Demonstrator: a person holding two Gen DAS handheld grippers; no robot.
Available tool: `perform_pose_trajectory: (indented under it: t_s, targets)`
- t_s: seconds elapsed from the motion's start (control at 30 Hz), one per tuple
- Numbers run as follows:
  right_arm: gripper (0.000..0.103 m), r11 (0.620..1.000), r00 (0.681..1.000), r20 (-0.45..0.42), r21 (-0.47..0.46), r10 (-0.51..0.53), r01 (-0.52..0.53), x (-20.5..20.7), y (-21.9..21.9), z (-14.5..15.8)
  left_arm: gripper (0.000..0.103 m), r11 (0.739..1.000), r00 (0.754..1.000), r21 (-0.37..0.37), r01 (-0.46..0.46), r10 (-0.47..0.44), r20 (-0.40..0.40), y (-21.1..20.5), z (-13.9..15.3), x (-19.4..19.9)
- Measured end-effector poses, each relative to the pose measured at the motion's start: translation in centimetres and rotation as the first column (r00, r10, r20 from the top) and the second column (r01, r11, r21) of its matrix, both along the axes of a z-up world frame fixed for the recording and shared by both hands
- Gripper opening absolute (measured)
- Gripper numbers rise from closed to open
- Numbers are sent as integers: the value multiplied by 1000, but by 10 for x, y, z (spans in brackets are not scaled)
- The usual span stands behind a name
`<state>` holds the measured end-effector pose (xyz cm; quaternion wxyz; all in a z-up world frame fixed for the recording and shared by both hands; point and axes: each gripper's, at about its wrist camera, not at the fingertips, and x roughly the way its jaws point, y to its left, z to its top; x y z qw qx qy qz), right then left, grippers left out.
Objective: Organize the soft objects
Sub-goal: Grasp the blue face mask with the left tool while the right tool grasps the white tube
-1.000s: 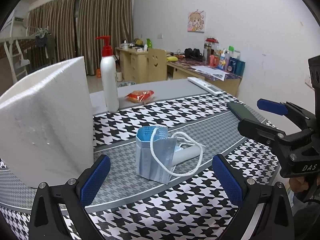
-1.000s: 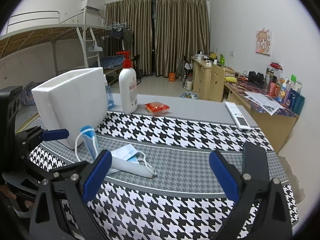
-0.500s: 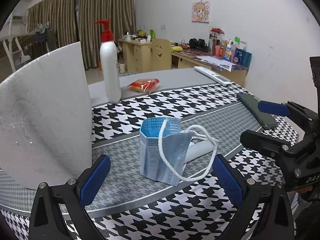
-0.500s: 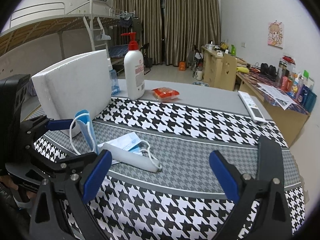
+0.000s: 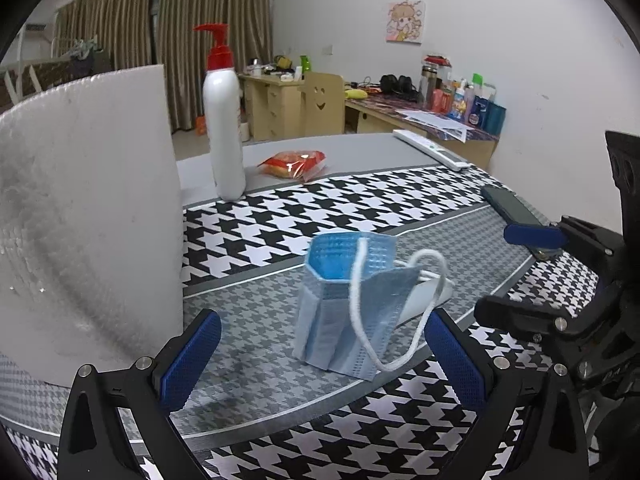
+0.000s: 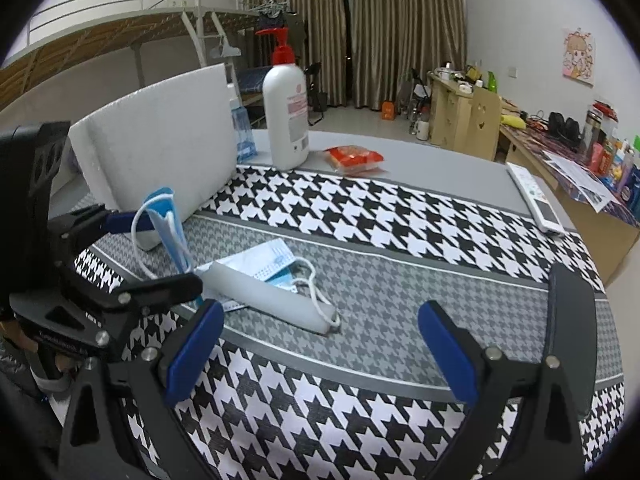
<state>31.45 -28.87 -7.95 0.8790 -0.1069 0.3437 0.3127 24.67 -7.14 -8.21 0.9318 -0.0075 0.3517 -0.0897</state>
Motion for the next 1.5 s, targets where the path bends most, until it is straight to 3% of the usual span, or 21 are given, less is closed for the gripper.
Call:
perform_pose_trajectory:
  t_s: [0.17, 0.47, 0.73, 1.1, 1.27, 1.5]
  targets:
    - [85, 998, 998, -22, -22, 60, -60, 0, 12, -6, 102, 1000, 1000, -10, -27, 27, 11, 5, 2, -1]
    - [78, 988, 989, -34, -59, 142, -143, -2, 30, -9, 102, 998, 999, -43, -48, 48, -10, 15, 0, 1]
    - [61, 975, 980, -84, -116, 181, -190, 5, 40, -22, 102, 998, 999, -45, -36, 36, -11, 16, 1, 0]
    - [56, 968, 979, -91, -159, 184, -196, 11, 49, -26, 102, 998, 999, -50, -30, 29, -23, 15, -1, 1]
    - [31, 970, 984, -93, -172, 155, -169, 17, 43, -24, 102, 998, 999, -51, -31, 29, -27, 15, -2, 1]
    - [30, 957, 980, -34, -211, 195, -198, 7, 42, -16, 102, 999, 1000, -48, -22, 21, -22, 13, -1, -1]
